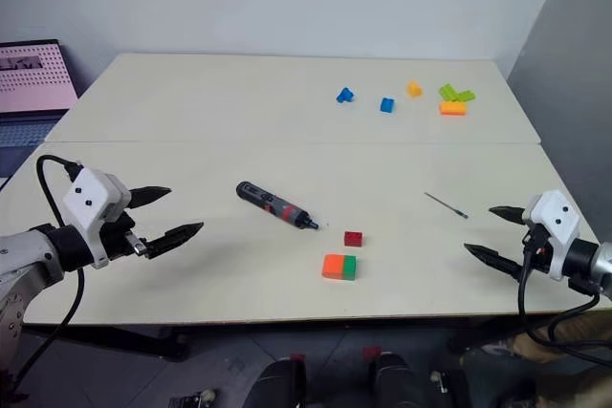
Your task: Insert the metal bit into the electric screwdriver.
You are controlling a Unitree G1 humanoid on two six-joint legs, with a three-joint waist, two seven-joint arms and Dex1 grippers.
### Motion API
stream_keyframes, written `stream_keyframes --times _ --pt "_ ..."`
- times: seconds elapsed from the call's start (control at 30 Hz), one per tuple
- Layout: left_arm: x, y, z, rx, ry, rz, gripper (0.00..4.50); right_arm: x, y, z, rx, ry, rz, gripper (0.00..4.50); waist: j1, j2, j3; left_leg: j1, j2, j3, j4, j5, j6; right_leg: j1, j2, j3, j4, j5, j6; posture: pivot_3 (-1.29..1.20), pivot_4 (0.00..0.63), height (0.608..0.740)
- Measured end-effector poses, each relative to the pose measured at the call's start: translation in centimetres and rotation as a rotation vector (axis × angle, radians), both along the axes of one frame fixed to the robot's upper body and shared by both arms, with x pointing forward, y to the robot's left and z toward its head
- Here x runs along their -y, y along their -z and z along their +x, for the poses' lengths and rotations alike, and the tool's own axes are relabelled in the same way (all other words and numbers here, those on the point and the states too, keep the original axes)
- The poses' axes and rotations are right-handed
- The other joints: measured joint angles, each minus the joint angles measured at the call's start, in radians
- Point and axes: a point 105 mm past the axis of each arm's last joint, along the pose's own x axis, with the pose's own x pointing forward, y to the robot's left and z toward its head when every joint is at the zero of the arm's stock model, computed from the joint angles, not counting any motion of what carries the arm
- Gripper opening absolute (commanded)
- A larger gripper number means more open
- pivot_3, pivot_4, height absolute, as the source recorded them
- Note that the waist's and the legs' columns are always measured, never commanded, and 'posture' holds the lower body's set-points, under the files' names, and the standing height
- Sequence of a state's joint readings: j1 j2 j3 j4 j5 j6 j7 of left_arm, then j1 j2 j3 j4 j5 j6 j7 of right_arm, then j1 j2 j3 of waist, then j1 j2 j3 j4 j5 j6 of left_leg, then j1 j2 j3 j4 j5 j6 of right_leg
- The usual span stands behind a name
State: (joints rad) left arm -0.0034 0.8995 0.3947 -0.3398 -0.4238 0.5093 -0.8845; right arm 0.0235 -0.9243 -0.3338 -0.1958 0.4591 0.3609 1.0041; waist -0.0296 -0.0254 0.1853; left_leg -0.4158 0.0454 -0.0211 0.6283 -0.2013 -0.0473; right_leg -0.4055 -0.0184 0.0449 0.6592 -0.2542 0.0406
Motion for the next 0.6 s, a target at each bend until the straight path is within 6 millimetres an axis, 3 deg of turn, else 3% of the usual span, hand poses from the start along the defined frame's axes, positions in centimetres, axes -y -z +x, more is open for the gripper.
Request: stream_keyframes --times 0.17,0.27,0.4,0.6 --pt "1.6 0.7 -0.4 -0.014 0.095 0.028 4.44 -2.3 -1.2 0.5 0.028 -0.099 0.007 4.50 -0.002 0.000 0.000 0.000 0.000 0.000 0.000 0.000 0.000 0.000 0.000 0.000 0.000 0.000 0.000 0.00 0.150 0.740" --pt "3.6 1.5 -1.6 -0.052 0.216 0.048 4.44 -5.0 -1.3 0.7 0.008 -0.212 0.005 4.50 -0.003 0.000 0.000 0.000 0.001 0.001 0.000 0.000 0.000 0.000 0.000 0.001 0.000 0.000 0.000 0.00 0.150 0.740" --pt "5.6 2.3 -2.5 -0.092 0.322 0.045 4.44 -8.4 -0.9 2.0 -0.024 -0.326 -0.017 4.50 -0.002 0.000 0.000 0.000 0.001 0.000 0.000 0.000 0.000 -0.001 0.000 0.000 0.000 0.000 0.000 0.00 0.150 0.740" --pt "7.3 3.1 -3.1 -0.103 0.388 0.018 4.44 -11.7 0.8 3.4 -0.079 -0.403 -0.004 4.50 -0.001 0.000 0.000 0.000 0.001 0.001 0.000 0.000 0.000 -0.001 0.000 0.000 0.000 0.000 0.000 0.00 0.150 0.740"
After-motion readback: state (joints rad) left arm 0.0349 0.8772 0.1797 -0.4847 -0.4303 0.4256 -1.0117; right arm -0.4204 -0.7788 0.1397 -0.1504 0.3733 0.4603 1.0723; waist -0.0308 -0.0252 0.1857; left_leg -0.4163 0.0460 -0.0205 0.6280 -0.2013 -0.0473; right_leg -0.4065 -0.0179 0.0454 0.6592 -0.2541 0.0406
